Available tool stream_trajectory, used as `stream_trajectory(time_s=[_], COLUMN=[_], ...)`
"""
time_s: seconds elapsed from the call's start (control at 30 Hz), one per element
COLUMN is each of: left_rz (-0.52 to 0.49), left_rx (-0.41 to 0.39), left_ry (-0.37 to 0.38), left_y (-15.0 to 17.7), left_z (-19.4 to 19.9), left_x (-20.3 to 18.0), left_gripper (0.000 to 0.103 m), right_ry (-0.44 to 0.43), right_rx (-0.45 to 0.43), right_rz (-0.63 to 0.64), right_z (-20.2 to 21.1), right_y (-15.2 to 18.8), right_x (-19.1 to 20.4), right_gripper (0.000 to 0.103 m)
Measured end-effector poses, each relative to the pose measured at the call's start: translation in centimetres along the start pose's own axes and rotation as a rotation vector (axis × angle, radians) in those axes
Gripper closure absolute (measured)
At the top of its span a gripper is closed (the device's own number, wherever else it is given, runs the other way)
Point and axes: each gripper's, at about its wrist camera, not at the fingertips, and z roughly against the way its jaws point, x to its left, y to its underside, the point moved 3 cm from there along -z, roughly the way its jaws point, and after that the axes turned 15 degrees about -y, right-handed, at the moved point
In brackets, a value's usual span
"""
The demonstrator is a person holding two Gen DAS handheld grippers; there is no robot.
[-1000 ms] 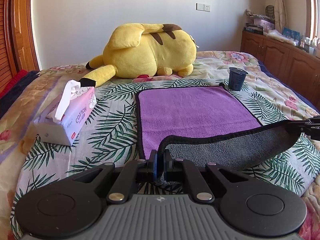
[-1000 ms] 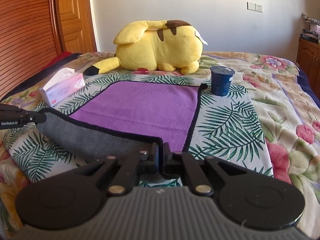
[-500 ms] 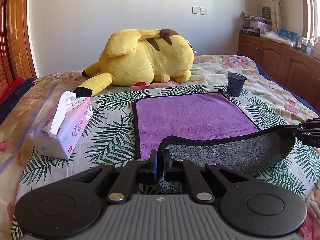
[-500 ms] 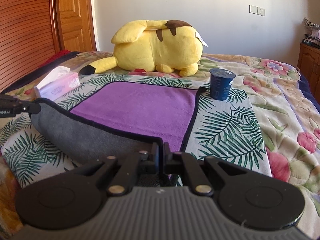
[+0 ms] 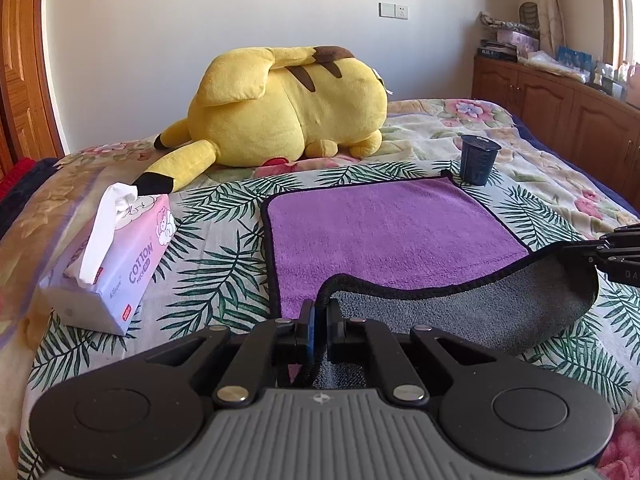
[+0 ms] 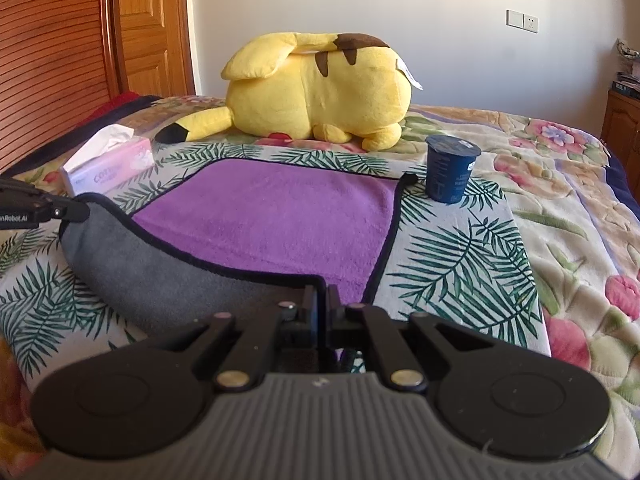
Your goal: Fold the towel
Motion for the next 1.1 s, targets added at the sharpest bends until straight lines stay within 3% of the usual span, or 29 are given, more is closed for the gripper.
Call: stream_trajectory(time_s=[0.6,1.1], left_rz=[0.003,-0.069], left_rx=[-0.068,-0.125], left_ry=[-0.003,-0.045], left_y=[-3.7,-7.6], left_z=[-1.2,-3.8], left_x=[1.0,0.8], left_gripper=[0.103,0.103], right_ry=[0.014,0.045], right_rx=[-0.071,-0.074], right_rz=[0.084,0.183], right_z=[-0.2,-3.0], right_y=[-4.4,-8.8], right_x=[-0.2,-1.7], right_gripper=[0.099,0.099])
